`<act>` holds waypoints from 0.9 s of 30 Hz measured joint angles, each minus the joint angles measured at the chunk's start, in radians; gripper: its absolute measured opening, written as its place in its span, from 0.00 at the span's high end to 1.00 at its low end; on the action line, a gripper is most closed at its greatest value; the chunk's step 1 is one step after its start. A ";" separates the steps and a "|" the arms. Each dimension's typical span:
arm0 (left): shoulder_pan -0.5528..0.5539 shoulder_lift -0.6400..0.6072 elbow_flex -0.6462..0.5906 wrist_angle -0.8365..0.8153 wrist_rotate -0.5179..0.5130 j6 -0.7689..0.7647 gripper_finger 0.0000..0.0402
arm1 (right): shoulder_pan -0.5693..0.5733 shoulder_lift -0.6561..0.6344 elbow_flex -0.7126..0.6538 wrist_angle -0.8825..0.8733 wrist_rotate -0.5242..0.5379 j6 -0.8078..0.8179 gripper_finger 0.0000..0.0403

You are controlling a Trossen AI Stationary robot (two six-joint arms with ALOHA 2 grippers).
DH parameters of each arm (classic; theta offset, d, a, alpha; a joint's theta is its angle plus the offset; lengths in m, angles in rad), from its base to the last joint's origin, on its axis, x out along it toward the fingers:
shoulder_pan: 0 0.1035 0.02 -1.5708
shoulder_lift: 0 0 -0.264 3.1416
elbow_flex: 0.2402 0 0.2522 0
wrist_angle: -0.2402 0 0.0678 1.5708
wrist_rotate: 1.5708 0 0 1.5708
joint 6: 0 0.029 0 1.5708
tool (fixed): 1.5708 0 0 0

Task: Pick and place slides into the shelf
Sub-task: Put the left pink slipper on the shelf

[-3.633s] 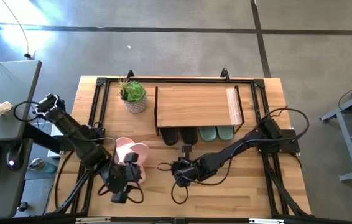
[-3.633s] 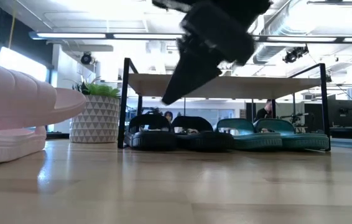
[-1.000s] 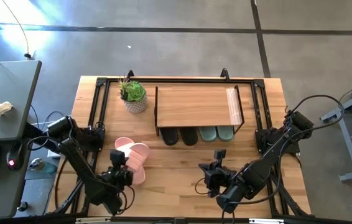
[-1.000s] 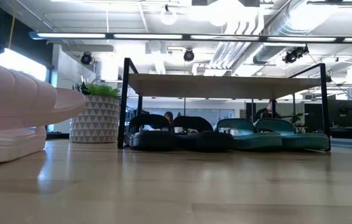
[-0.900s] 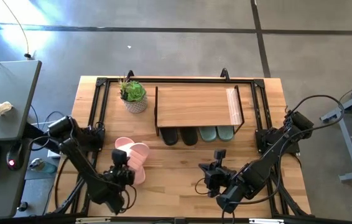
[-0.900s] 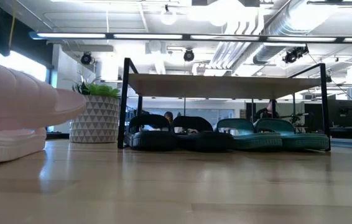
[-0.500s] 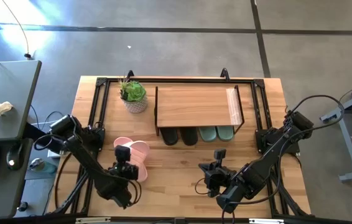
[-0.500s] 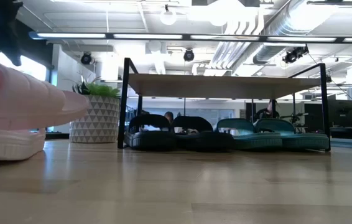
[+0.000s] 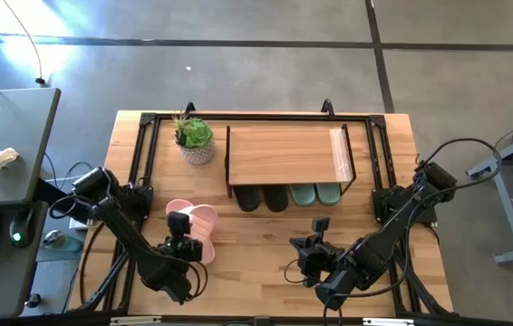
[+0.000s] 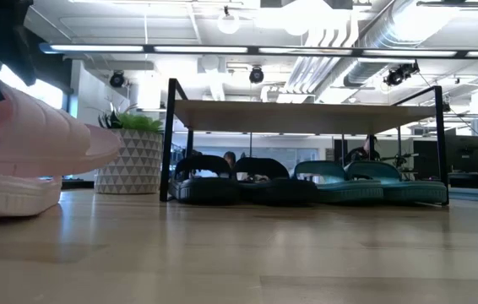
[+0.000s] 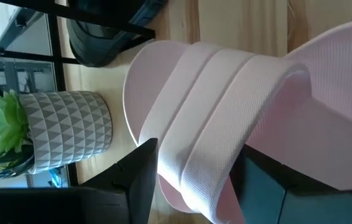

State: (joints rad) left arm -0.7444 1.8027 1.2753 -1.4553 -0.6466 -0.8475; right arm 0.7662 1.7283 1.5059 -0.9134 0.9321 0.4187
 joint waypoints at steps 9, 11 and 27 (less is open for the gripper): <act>0.000 0.000 0.000 0.005 -0.001 -0.033 0.56 | 0.000 0.000 0.000 0.000 0.000 0.003 1.00; 0.000 0.000 -0.014 0.038 -0.002 -0.033 0.56 | 0.000 0.000 0.000 0.000 0.000 0.006 1.00; -0.002 0.000 -0.099 0.083 -0.024 -0.096 0.77 | 0.000 0.000 0.000 0.000 0.000 0.018 1.00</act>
State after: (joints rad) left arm -0.7464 1.8027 1.1763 -1.3720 -0.6705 -0.9436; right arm 0.7662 1.7287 1.5059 -0.9136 0.9321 0.4368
